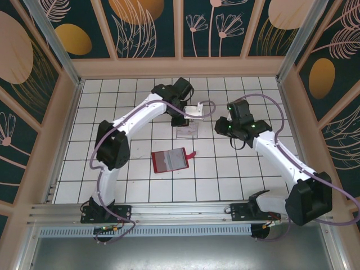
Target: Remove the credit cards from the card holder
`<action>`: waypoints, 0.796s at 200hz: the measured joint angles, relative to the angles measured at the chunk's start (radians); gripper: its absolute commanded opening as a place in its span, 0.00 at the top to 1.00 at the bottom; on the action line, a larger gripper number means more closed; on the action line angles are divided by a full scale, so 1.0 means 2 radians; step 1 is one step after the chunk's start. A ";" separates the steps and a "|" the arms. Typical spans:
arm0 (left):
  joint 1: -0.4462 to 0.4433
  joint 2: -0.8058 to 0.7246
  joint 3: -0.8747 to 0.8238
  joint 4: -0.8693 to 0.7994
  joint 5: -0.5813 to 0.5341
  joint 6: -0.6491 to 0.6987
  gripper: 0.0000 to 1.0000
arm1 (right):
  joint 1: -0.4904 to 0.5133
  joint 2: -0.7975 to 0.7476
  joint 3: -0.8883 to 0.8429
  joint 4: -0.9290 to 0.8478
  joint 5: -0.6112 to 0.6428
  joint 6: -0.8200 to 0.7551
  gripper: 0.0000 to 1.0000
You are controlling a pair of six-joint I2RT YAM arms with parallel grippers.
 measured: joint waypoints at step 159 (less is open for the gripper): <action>0.000 0.117 0.087 -0.045 -0.006 0.012 1.00 | -0.006 -0.006 -0.012 -0.003 -0.016 0.002 0.79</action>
